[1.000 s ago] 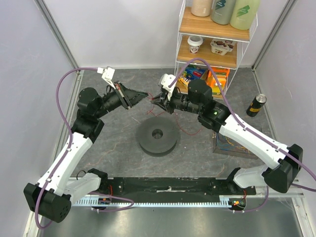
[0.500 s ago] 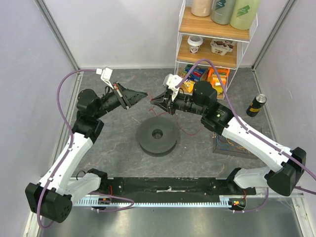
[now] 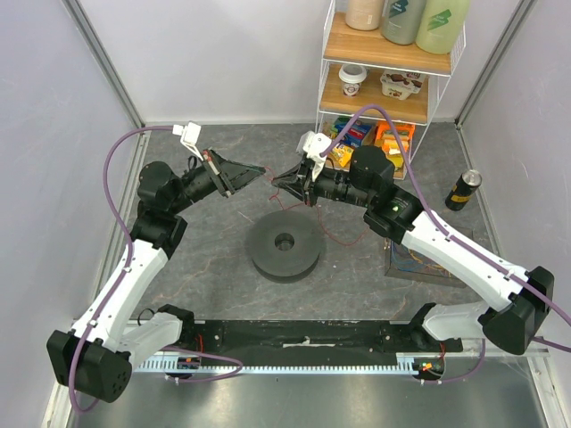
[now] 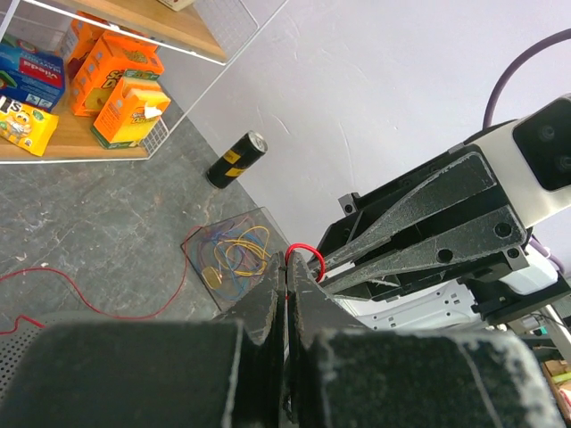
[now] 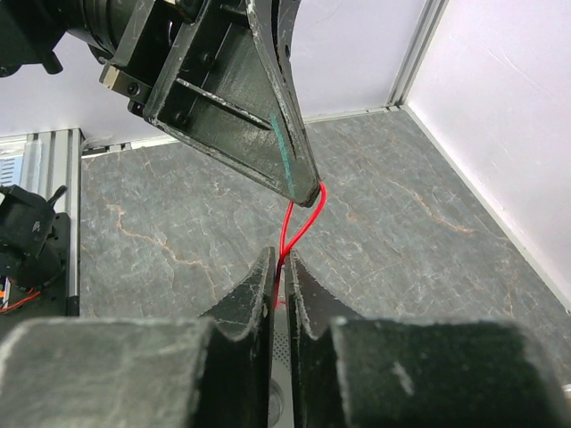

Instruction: Wrap the cables

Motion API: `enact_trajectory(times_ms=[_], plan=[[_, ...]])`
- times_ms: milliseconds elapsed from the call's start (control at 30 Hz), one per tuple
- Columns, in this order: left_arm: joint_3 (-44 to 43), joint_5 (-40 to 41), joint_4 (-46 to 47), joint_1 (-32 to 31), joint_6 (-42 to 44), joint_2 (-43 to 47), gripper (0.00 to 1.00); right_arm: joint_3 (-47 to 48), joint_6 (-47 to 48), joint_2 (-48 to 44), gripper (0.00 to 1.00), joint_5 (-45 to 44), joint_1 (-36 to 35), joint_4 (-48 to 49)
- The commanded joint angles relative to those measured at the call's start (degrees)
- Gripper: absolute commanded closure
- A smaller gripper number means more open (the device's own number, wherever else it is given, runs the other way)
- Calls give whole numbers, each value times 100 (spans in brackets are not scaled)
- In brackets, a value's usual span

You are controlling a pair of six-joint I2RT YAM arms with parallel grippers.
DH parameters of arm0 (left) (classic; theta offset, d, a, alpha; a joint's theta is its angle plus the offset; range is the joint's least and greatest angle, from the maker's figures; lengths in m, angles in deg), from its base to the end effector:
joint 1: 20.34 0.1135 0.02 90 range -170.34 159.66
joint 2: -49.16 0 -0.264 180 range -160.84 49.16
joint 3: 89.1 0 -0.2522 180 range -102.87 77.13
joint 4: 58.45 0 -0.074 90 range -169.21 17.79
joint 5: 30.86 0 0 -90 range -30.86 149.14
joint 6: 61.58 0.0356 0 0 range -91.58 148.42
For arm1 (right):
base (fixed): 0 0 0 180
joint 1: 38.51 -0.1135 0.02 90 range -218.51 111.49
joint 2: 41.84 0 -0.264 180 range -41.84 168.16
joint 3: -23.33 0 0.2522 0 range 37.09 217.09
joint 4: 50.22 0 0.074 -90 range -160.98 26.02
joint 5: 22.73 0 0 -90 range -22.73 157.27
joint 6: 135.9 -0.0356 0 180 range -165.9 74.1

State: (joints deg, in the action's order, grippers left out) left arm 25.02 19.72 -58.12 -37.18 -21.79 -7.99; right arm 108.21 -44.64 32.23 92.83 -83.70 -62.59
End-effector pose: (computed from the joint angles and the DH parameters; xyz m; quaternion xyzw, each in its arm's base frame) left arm 0.2101 -0.0872 0.3895 0.0703 0.6590 -0.5780 0.4761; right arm 0.2015 0.2246 0.4118 -0.4174 0.5814 0.4014 0.5715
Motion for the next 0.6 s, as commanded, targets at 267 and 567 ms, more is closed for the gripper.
enact_trajectory(times_ms=[267,567], plan=[[17,-180,367,93,-340,63,98,70,-73,-15,82,-104,10,222],[35,-224,428,93,-427,72,98,122,-82,29,92,-78,28,222]])
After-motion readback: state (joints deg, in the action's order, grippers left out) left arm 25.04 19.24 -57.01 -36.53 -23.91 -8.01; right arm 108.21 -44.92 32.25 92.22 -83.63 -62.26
